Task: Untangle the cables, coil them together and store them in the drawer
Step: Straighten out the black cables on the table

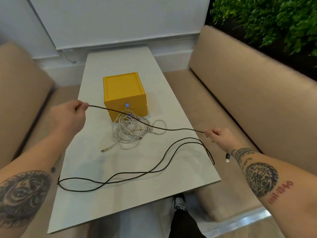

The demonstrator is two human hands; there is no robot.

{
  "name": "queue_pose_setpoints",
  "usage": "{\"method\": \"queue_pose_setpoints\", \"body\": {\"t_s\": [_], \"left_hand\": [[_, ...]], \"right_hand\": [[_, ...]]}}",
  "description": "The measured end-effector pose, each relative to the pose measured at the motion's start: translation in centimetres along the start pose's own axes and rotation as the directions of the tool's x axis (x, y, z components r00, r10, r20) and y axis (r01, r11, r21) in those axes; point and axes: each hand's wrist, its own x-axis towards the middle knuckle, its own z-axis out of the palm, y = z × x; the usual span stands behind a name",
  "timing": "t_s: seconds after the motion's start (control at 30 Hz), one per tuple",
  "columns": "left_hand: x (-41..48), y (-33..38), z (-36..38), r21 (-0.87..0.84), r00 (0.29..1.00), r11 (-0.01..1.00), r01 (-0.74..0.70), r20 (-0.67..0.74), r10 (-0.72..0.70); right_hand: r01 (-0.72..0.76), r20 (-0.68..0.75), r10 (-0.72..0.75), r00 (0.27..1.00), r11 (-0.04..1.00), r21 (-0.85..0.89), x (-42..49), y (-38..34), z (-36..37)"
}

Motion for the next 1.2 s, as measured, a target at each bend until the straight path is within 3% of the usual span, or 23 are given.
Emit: {"method": "queue_pose_setpoints", "body": {"t_s": [0.17, 0.4, 0.63, 0.83, 0.9, 0.97, 1.07, 1.13, 1.2], "left_hand": [[-1.2, -0.7, 1.4, 0.068, 0.997, 0.997, -0.039, 0.065, 0.034], [-3.5, -3.9, 4.8, 0.006, 0.981, 1.000, -0.001, 0.196, -0.001], [-4.9, -5.4, 6.1, -0.042, 0.987, 0.999, 0.016, 0.162, -0.009], [-5.0, -5.2, 6.2, -0.059, 0.990, 0.998, 0.005, 0.139, 0.003], [-5.0, -5.1, 6.1, -0.081, 0.989, 0.997, 0.006, 0.146, 0.006], [-5.0, -4.9, 5.9, -0.122, 0.991, 0.992, -0.016, 0.131, 0.032], [-5.1, -4.2, 5.1, -0.115, 0.989, 0.992, -0.052, 0.130, 0.067], [-5.0, -3.9, 4.5, -0.106, 0.985, 0.990, -0.093, 0.135, 0.107], [-4.8, -4.3, 4.0, -0.117, 0.971, 0.979, -0.168, 0.149, 0.185]], "right_hand": [[-0.138, 0.020, 0.137, 0.990, 0.989, 0.060, 1.0, 2.2, 3.1], [-0.150, 0.080, 0.140, 0.987, 0.979, 0.140, 2.6, 3.1, 5.1], [-0.144, 0.117, 0.126, 0.985, 0.977, 0.159, 3.0, 3.9, 5.4], [-0.197, -0.012, 0.212, 0.977, 0.928, 0.316, 2.8, 2.6, 5.4], [-0.109, -0.078, 0.140, 0.987, 0.944, 0.310, 2.7, 0.3, 5.5], [0.105, -0.106, -0.088, 0.990, 0.980, 0.171, 2.6, -2.8, 6.1], [0.406, 0.166, -0.396, 0.903, 0.913, -0.033, 0.7, -9.1, 8.1], [0.543, 0.403, -0.438, 0.804, 0.817, -0.194, -0.8, -12.6, 11.2], [0.588, 0.562, -0.369, 0.740, 0.760, -0.276, -1.9, -14.2, 15.3]]}}
